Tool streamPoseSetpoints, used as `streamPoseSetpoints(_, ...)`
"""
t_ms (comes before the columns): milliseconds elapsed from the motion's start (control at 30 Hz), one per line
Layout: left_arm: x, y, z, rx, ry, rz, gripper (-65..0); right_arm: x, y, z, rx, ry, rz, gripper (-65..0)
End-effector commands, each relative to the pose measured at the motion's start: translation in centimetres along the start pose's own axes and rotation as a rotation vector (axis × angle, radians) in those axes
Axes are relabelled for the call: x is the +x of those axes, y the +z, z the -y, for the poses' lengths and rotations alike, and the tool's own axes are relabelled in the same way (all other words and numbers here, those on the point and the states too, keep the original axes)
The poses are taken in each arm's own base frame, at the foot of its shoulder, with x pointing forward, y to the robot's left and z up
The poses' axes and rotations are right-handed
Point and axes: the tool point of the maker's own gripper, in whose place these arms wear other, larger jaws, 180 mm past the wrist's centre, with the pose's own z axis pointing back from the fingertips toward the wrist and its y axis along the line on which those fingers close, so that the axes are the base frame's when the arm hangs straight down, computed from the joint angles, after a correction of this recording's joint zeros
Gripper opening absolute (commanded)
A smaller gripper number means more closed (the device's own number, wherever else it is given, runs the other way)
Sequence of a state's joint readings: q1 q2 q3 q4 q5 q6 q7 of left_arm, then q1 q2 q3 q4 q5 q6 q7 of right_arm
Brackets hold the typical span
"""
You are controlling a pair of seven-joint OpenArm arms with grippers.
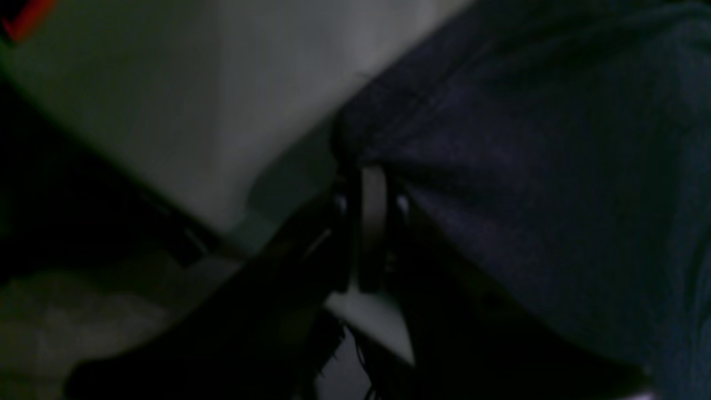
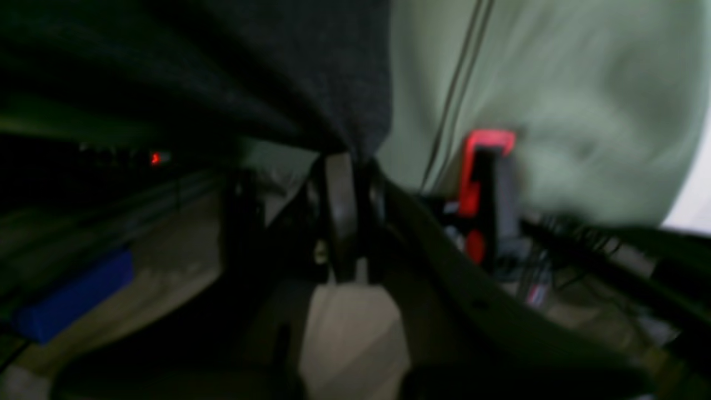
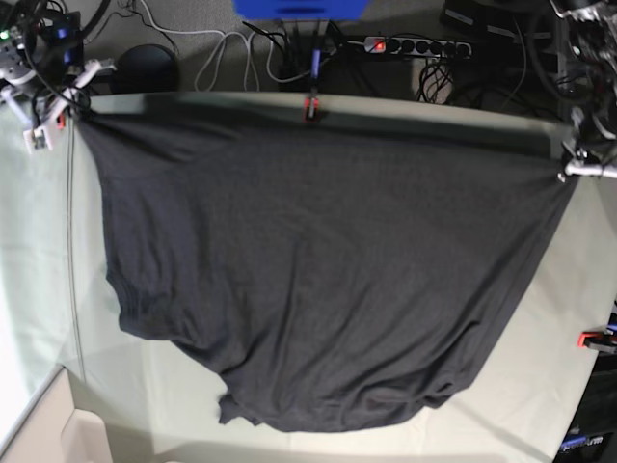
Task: Layout the t-shirt on the table in an organized manner, then fold the t-shirt properly
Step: 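Lower the stretched shirt edge onto the table with both grippers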
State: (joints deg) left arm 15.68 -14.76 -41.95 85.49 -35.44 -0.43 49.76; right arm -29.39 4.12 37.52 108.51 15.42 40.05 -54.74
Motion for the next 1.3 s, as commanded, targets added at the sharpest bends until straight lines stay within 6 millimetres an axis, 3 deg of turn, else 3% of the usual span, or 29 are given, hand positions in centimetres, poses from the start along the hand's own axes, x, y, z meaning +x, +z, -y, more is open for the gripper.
streamPoseSetpoints(0, 1.6, 0.5, -0.6, 0.014, 0.0, 0.048, -64.9, 0.2, 0.3, 0.8, -0.017, 0.004, 0.012, -65.0)
streamPoseSetpoints(167, 0.4, 0.2, -2.4, 0.046, 0.061, 0.019, -64.9, -0.3, -0.2, 0.9, -0.004, -0.002, 0.015, -65.0)
streamPoseSetpoints(333, -0.8, -0.4, -3.0, 0.058, 0.08, -0.013, -64.9, -0.6, -0.7, 0.8, 0.006, -0.017, 0.015, -65.0)
streamPoseSetpoints(800, -0.6, -0.3, -2.4, 0.042, 0.084, -0.008, -64.9, -0.3, -1.2, 0.9, 0.012, -0.03, 0.024, -65.0)
streamPoseSetpoints(933, 0.3, 0.3, -1.3, 0.019, 0.067, 0.028, -64.9, -0.1, -1.3, 0.6, 0.02, -0.02, 0.024, -65.0)
streamPoseSetpoints(1100, 2.5, 1.7, 1.2, -0.03, 0.034, 0.109, -64.9, 2.2, -2.0, -0.3, 0.047, 0.003, 0.071, -65.0)
streamPoseSetpoints(1267, 4.5, 1.7, 3.1, -0.066, 0.029, 0.157, -64.9, 5.9, -2.4, 0.3, 0.034, 0.009, 0.145, -65.0)
